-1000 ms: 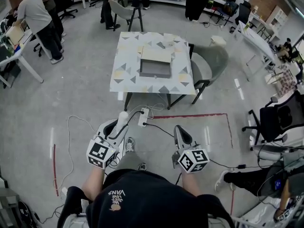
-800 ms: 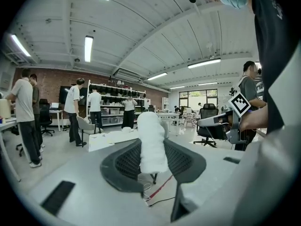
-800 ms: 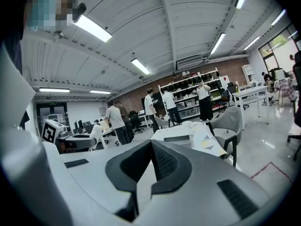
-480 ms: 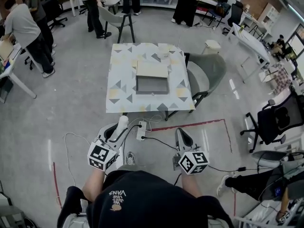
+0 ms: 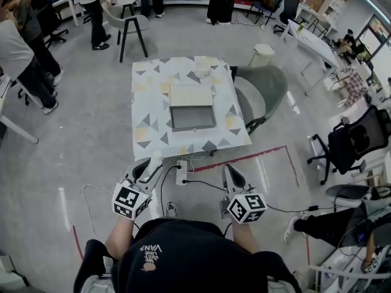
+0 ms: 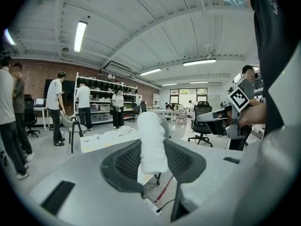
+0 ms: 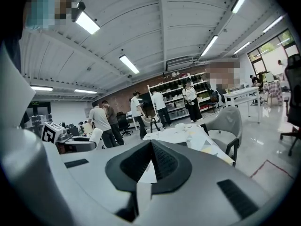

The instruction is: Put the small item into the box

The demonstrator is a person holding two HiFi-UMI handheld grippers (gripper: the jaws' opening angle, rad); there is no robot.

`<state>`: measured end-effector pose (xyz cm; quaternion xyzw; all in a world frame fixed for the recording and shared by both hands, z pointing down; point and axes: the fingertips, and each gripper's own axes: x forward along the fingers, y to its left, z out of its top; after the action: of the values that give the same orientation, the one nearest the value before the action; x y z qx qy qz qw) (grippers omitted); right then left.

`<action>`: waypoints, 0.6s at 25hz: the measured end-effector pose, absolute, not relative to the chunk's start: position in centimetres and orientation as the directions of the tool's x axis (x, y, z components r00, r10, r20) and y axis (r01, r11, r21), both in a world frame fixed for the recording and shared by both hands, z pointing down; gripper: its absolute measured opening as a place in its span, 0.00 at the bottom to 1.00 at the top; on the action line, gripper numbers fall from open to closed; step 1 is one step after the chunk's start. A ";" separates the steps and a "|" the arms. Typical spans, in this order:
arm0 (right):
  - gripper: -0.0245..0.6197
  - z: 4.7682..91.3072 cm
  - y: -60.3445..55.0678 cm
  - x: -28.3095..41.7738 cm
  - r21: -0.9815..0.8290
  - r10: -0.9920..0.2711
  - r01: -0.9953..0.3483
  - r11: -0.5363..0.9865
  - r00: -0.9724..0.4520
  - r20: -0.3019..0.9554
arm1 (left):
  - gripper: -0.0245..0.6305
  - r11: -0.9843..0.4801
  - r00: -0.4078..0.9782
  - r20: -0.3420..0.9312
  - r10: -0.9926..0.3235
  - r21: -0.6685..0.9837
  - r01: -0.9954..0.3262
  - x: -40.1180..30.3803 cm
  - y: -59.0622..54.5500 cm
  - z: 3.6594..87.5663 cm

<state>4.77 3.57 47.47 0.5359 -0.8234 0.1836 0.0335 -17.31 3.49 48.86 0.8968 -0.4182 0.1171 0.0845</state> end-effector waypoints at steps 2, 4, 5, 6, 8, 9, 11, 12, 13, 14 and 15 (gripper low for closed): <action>0.04 47.9 2.8 4.6 -0.268 -0.868 -0.898 0.350 -0.418 0.267 | 0.26 -0.641 0.631 0.284 -0.722 0.066 -0.764 -17.3 2.5 49.3; 0.04 48.3 2.0 4.6 -0.273 -0.868 -0.900 0.339 -0.411 0.277 | 0.26 -0.652 0.640 0.300 -0.708 0.073 -0.755 -17.2 1.6 50.0; 0.04 48.5 1.5 4.6 -0.276 -0.868 -0.901 0.336 -0.410 0.280 | 0.26 -0.655 0.642 0.308 -0.702 0.075 -0.752 -17.1 1.2 50.4; 0.04 48.7 1.0 4.6 -0.278 -0.867 -0.900 0.335 -0.410 0.284 | 0.26 -0.657 0.644 0.314 -0.698 0.077 -0.750 -17.1 0.7 50.7; 0.04 48.8 -0.1 4.7 -0.280 -0.864 -0.898 0.339 -0.415 0.286 | 0.26 -0.659 0.645 0.318 -0.695 0.076 -0.748 -16.8 -0.5 50.8; 0.04 48.9 -0.7 4.8 -0.281 -0.862 -0.897 0.342 -0.418 0.286 | 0.26 -0.660 0.644 0.319 -0.695 0.072 -0.748 -16.5 -1.1 50.9; 0.04 49.0 -1.9 5.0 -0.285 -0.857 -0.892 0.350 -0.428 0.287 | 0.26 -0.656 0.639 0.323 -0.698 0.067 -0.751 -16.2 -2.2 51.2; 0.04 49.1 -2.5 5.2 -0.287 -0.854 -0.890 0.354 -0.433 0.288 | 0.26 -0.653 0.635 0.328 -0.700 0.066 -0.754 -15.9 -2.8 51.4; 0.04 49.2 -3.1 5.4 -0.288 -0.852 -0.888 0.359 -0.438 0.288 | 0.26 -0.651 0.631 0.333 -0.700 0.066 -0.756 -15.7 -3.3 51.7; 0.04 49.2 -3.7 5.6 -0.289 -0.849 -0.886 0.363 -0.443 0.288 | 0.26 -0.649 0.628 0.340 -0.700 0.064 -0.758 -15.3 -3.9 52.0; 0.04 49.2 -4.3 5.9 -0.291 -0.847 -0.883 0.368 -0.447 0.288 | 0.26 -0.648 0.625 0.347 -0.700 0.060 -0.759 -15.0 -4.6 52.3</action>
<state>5.90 -4.31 49.23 0.5238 -0.8257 0.2045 0.0445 -15.00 -4.60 52.25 0.8956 -0.4072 0.1481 0.1008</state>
